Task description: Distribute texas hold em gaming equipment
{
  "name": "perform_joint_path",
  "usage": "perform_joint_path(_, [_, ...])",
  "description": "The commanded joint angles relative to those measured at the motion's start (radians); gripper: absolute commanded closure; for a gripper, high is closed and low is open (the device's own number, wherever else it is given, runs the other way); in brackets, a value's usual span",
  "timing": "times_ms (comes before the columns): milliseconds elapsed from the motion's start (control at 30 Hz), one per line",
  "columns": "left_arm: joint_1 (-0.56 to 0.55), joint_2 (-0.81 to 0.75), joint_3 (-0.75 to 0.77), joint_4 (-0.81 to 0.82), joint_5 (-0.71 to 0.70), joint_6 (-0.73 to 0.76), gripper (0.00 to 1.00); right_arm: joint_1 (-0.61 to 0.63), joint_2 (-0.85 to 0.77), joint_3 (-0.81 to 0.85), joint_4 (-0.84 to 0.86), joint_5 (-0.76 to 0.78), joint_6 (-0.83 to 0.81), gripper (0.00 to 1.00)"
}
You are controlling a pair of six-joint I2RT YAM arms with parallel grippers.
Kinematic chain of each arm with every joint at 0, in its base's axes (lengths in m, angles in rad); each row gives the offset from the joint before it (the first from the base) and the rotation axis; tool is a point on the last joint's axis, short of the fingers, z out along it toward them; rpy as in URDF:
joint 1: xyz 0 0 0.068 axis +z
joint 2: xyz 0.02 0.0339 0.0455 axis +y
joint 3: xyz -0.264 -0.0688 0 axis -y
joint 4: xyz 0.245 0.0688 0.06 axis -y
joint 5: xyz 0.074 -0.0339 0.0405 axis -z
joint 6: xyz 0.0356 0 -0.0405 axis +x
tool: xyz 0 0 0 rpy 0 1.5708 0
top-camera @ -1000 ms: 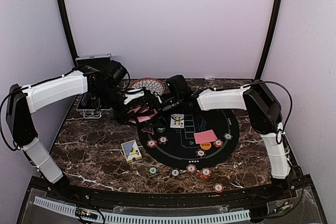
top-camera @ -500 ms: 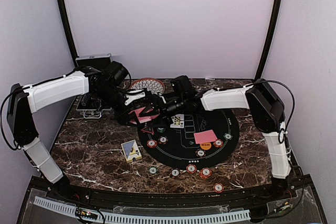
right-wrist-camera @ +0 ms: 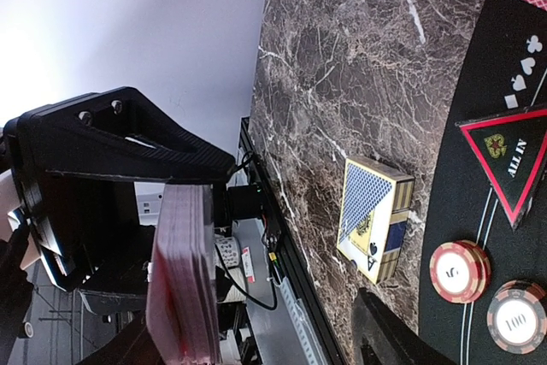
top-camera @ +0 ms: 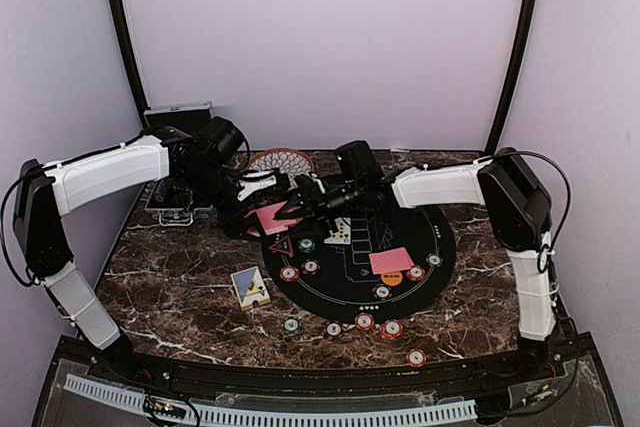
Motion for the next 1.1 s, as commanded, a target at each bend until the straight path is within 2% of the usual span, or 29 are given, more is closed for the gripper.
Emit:
perform_joint_path(0, [0.004, -0.034, -0.002, 0.014, 0.026, 0.01, 1.0, -0.018, -0.035, -0.025, -0.023, 0.038, 0.0, 0.35])
perform_joint_path(200, [0.005, -0.031, -0.017, 0.022, 0.002, 0.011, 1.0, -0.03, -0.079, -0.035, 0.006, 0.035, 0.022, 0.49])
perform_joint_path(467, [0.005, -0.029, -0.021, 0.029, 0.005, 0.011, 1.0, -0.033, -0.121, -0.077, 0.045, 0.028, 0.055, 0.76])
perform_joint_path(533, [0.005, -0.029, -0.022, 0.029, 0.005, 0.01, 1.0, -0.032, -0.128, -0.089, 0.073, 0.023, 0.077, 0.79])
perform_joint_path(733, [0.005, -0.028, -0.025, 0.029, 0.004, 0.012, 1.0, -0.033, -0.143, -0.122, 0.203, 0.003, 0.168, 0.79])
perform_joint_path(833, [0.005, -0.028, -0.025, 0.03, 0.004, 0.011, 1.0, -0.033, -0.14, -0.143, 0.279, -0.005, 0.222, 0.7])
perform_joint_path(900, [0.005, -0.029, -0.025, 0.03, 0.006, 0.01, 1.0, -0.032, -0.14, -0.157, 0.31, -0.008, 0.246, 0.68])
perform_joint_path(967, [0.005, -0.029, -0.025, 0.029, 0.007, 0.009, 1.0, -0.032, -0.14, -0.155, 0.271, -0.004, 0.219, 0.66])
perform_joint_path(1067, [0.006, -0.03, -0.026, 0.026, 0.01, 0.008, 1.0, -0.033, -0.146, -0.122, 0.097, 0.029, 0.093, 0.59])
